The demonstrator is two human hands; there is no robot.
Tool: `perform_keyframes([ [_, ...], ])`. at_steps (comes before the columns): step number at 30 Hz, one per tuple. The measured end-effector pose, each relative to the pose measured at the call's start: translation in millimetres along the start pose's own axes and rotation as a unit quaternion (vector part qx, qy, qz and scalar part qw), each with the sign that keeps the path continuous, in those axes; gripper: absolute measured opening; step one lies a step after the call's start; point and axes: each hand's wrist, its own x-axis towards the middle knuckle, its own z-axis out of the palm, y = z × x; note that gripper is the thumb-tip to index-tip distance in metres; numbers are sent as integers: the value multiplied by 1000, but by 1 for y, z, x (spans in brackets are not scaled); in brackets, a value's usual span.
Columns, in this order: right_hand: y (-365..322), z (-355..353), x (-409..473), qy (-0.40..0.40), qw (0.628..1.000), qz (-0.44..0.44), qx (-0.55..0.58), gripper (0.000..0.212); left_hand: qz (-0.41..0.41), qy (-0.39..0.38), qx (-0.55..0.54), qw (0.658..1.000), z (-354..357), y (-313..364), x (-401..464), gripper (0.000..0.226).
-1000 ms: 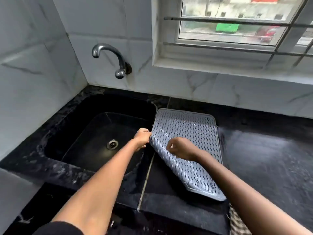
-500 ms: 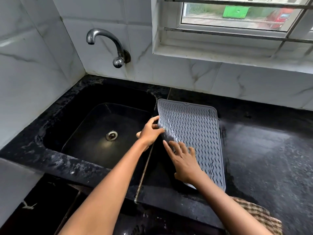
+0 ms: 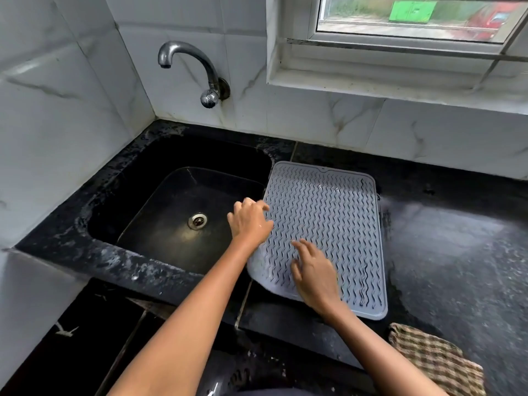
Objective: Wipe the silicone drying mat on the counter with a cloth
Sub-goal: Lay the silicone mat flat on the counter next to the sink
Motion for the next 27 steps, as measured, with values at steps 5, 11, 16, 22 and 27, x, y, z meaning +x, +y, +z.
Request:
perform_keyframes([
  [5, 4, 14, -10, -92, 987, -34, -131, 52, 104, -198, 26, 974, 26, -8, -20, 36],
  [11, 12, 15, -6, -109, 989, -21, -100, 52, 122, -185, 10, 975, 35, -20, -26, 38],
  [16, 11, -2, 8, -137, 989, 22, 43, 38, 135, -188, 64, 971, 40, -10, -36, 43],
  [22, 37, -56, 21, -144, 942, 139, 270, 25, 102, -167, 47, 979, 51, 14, -69, 66],
  [27, 85, -96, 2, -278, 936, 79, 202, 23, 61, -93, 0, 994, 82, 70, -117, 51],
])
